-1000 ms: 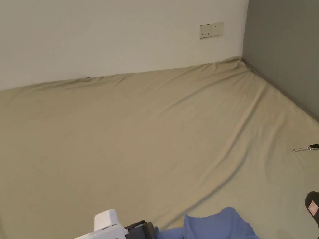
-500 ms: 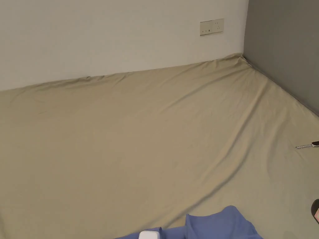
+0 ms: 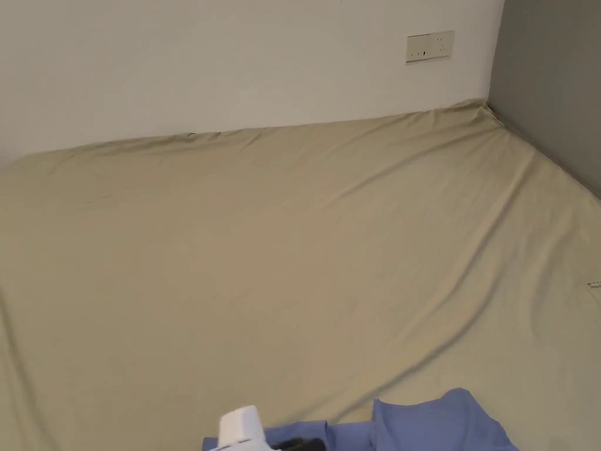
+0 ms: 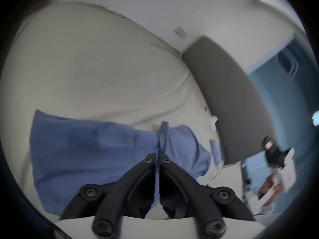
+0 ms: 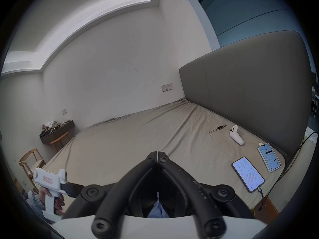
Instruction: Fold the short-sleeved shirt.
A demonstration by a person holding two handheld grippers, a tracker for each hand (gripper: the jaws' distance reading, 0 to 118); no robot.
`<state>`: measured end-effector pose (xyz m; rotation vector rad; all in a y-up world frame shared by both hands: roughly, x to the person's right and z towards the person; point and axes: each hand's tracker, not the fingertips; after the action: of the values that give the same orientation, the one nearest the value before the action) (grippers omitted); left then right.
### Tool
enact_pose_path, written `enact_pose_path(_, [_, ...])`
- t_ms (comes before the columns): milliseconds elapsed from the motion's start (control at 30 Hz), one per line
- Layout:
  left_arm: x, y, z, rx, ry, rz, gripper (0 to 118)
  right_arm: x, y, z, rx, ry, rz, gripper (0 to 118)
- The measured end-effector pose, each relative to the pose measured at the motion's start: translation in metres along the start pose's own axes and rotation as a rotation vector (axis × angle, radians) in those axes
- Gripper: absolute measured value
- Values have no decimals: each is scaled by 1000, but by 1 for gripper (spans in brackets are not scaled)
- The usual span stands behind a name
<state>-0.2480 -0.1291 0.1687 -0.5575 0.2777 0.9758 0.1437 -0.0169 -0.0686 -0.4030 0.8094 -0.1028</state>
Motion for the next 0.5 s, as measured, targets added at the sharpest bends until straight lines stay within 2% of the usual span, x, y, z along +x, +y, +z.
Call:
enact_pose_path(33, [-22, 5, 11, -4, -4, 61, 34, -2, 0, -2, -7, 6, 6, 2])
enact_pose_path(67, [-41, 8, 25, 0, 3, 122, 34, -4, 0, -3, -13, 8, 11, 2])
enact_pose_path(100, [-58, 10, 37, 12, 7, 138, 40, -6, 0, -4, -16, 9, 15, 2])
enact_pose_path(167, [-77, 7, 58, 41, 42, 159, 84, -8, -1, -6, -23, 14, 16, 2])
enact_pose_path(200, [-88, 7, 66, 45, 65, 175, 101, -11, 0, -7, -28, 15, 15, 2])
enact_pose_path(233, [-100, 6, 73, 49, 70, 196, 109, -13, -1, -9, -34, 15, 18, 2])
enact_pose_path(400, [-147, 2, 69, -1, -50, 372, 108, -21, -2, -14, -59, 35, 10, 2])
enact_pose_path(500, [-160, -2, 48, -40, -61, 454, 107, -25, -1, -14, -63, 37, 16, 2])
